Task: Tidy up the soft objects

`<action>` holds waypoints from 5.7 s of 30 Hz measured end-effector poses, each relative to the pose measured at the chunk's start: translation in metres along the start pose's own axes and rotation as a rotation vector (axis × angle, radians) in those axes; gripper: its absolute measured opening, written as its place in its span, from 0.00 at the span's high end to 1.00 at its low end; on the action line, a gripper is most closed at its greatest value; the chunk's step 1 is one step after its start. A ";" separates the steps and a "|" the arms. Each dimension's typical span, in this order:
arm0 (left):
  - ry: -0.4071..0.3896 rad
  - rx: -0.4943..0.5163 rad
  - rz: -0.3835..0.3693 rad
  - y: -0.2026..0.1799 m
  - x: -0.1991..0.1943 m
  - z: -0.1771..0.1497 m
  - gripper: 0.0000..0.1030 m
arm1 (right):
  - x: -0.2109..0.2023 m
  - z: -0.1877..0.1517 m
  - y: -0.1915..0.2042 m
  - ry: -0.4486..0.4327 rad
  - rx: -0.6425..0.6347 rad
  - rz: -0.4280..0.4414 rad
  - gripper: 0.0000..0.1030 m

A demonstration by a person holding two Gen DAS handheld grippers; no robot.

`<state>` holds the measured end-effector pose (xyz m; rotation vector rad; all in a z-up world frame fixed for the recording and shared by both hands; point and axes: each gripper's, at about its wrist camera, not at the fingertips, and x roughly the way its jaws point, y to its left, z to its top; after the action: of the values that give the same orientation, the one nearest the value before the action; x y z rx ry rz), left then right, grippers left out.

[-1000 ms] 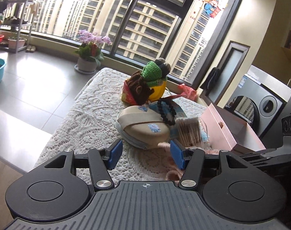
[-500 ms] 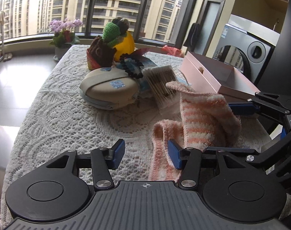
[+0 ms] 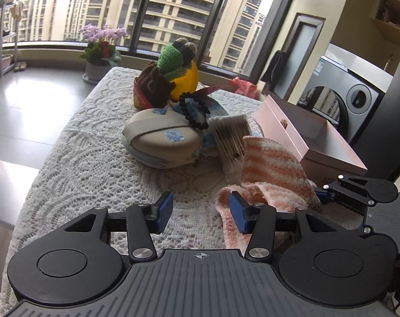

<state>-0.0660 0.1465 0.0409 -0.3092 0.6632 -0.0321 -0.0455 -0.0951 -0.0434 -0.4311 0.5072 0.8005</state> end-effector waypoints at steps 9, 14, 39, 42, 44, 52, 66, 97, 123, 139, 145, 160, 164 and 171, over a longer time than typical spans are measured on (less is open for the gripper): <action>-0.062 -0.049 -0.037 -0.042 0.051 0.030 0.50 | -0.072 -0.054 -0.050 -0.031 0.185 -0.195 0.66; -0.074 -0.017 0.082 -0.065 0.093 0.046 0.49 | -0.080 -0.076 -0.065 -0.087 0.287 -0.170 0.65; -0.053 0.042 -0.097 -0.076 0.138 0.060 0.63 | -0.081 -0.082 -0.059 -0.108 0.311 -0.176 0.43; -0.003 -0.033 -0.105 -0.067 0.156 0.065 0.61 | -0.079 -0.082 -0.061 -0.107 0.315 -0.177 0.42; 0.009 -0.066 -0.105 -0.065 0.161 0.067 0.60 | -0.079 -0.082 -0.061 -0.107 0.318 -0.176 0.41; -0.011 -0.061 -0.160 -0.067 0.143 0.064 0.74 | -0.079 -0.082 -0.061 -0.108 0.318 -0.176 0.41; 0.045 0.000 -0.137 -0.090 0.158 0.063 0.53 | -0.079 -0.080 -0.056 -0.109 0.321 -0.190 0.41; -0.125 0.297 -0.486 -0.172 0.044 0.060 0.75 | -0.187 -0.094 -0.093 -0.208 0.448 -0.369 0.69; -0.009 0.013 -0.352 -0.072 0.078 0.039 0.73 | 0.093 0.058 -0.257 0.308 0.753 -0.243 0.68; -0.001 -0.079 -0.278 -0.023 0.076 0.024 0.73 | -0.001 0.049 -0.246 0.196 0.571 -0.155 0.31; -0.017 -0.077 -0.270 -0.027 0.076 0.029 0.73 | -0.012 0.070 -0.247 0.003 0.616 -0.165 0.78; -0.107 -0.014 -0.076 -0.008 0.067 0.062 0.73 | 0.057 0.087 -0.202 0.128 0.473 -0.226 0.56; -0.091 0.098 -0.008 -0.012 0.091 0.087 0.73 | 0.041 0.104 -0.180 0.043 0.436 -0.127 0.41; -0.117 0.095 -0.061 -0.008 0.100 0.080 0.73 | 0.082 0.147 -0.157 0.061 0.636 0.111 0.27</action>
<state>0.0625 0.1483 0.0424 -0.2381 0.5345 -0.1026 0.1616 -0.0669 0.0536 0.1630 0.8109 0.6891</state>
